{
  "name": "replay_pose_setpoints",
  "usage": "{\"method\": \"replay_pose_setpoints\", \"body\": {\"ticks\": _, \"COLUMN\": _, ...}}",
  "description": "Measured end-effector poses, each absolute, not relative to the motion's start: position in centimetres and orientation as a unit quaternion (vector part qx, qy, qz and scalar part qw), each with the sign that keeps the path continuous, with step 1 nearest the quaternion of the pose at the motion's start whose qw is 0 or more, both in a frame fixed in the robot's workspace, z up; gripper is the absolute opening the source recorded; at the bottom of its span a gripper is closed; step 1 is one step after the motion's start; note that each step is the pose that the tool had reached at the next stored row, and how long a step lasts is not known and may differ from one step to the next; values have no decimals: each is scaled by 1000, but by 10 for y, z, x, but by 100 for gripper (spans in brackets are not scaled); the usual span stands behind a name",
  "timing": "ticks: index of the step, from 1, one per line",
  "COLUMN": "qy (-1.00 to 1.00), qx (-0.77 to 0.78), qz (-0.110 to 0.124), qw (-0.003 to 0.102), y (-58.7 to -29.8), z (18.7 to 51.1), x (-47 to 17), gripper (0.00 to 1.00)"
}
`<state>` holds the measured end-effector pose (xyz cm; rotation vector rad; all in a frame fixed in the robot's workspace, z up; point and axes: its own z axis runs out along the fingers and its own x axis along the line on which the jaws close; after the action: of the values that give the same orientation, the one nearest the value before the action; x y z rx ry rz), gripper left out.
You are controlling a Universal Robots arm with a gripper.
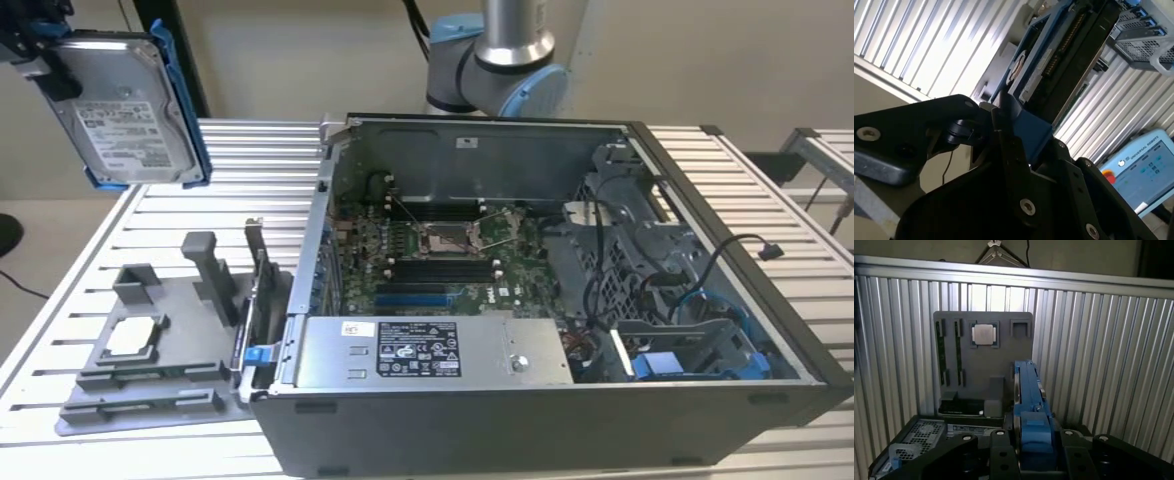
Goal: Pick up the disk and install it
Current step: 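Pick up the disk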
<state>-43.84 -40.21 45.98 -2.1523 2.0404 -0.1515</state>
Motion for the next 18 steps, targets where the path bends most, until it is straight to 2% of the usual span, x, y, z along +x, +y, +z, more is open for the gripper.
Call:
{"method": "replay_pose_setpoints", "body": {"ticks": 2, "qy": 684, "qx": -722, "qz": -54, "qw": 89, "y": -402, "z": 461, "x": -438, "gripper": 0}}
{"method": "replay_pose_setpoints", "body": {"ticks": 18, "qy": 684, "qx": -722, "qz": -53, "qw": 88, "y": -402, "z": 464, "x": -410, "gripper": 0}}
